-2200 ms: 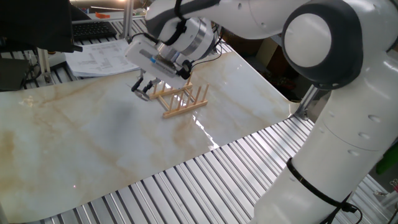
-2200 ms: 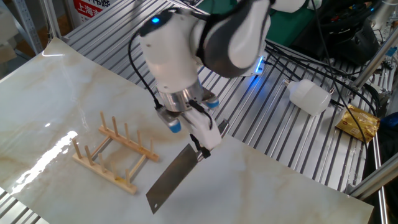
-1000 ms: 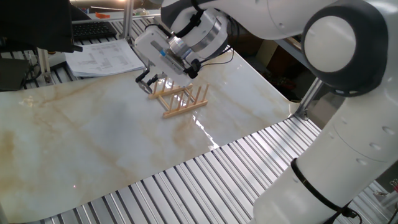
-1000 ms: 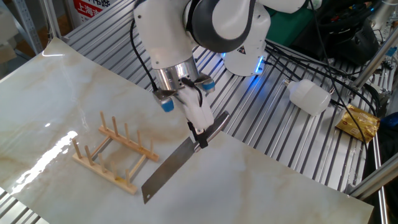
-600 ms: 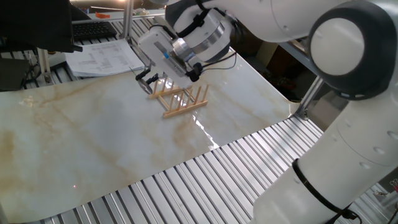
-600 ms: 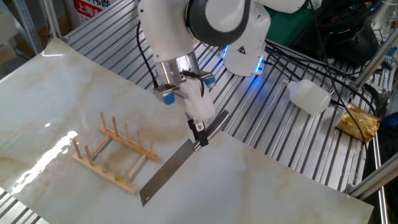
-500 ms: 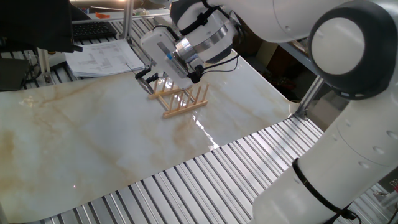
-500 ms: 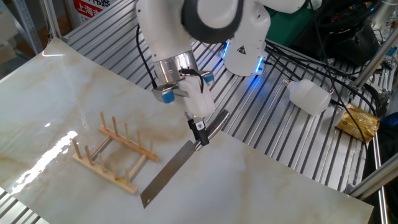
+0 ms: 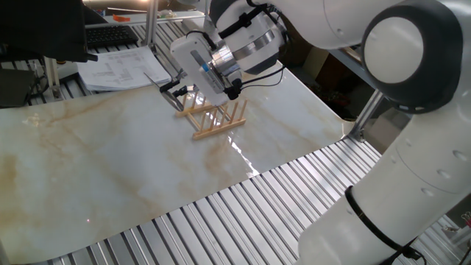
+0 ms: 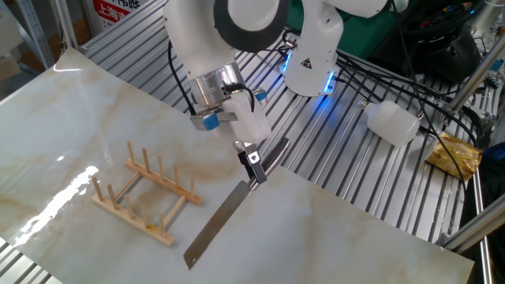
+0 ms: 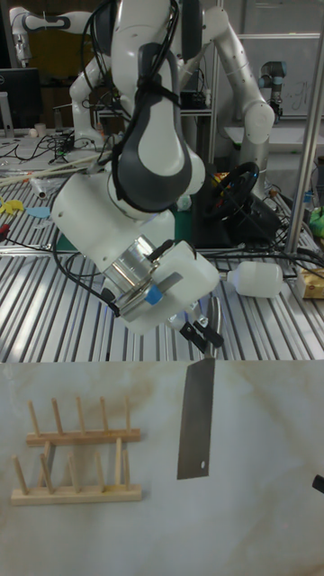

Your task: Put the knife on the knife rack

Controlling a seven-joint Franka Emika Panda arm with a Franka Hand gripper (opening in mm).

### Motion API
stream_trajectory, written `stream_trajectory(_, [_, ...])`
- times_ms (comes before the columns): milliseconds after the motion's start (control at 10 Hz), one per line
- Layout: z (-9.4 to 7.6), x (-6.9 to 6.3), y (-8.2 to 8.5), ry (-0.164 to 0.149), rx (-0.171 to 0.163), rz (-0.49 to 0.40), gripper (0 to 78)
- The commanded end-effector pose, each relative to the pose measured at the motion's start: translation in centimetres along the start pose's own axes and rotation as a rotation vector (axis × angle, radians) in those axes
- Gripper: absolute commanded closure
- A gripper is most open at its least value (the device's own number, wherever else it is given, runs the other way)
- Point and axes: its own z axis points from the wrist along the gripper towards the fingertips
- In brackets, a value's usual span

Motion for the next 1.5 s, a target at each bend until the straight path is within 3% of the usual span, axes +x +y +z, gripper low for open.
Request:
stream_trajectory(100, [-0.3,0.0,0.2,-0.002,-0.002,-0.004,75.9])
stream_trajectory(900, [-2.4,1.0,-0.2,0.024,-0.066,-0.033,75.9])
stream_trajectory(1500, [-3.9,1.8,-0.6,0.014,-0.081,-0.034,75.9])
